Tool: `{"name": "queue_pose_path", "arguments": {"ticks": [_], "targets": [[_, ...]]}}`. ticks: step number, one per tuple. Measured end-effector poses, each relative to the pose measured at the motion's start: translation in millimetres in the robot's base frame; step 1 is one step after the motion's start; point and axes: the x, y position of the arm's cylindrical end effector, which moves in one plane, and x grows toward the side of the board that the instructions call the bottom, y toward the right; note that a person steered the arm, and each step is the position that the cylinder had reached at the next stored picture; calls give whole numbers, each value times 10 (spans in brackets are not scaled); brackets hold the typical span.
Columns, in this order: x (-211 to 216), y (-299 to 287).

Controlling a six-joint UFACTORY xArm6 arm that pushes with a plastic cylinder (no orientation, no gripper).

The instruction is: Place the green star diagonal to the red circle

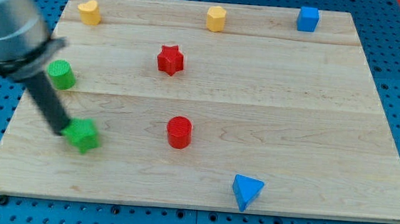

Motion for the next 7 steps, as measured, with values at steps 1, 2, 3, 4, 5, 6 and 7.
{"name": "queue_pose_path", "arguments": {"ticks": [1,2,3,4,5,6,7], "targets": [[226,28],[607,160],[418,656],[-59,637],[-115,502],[-478,515],[-652,1263]]}}
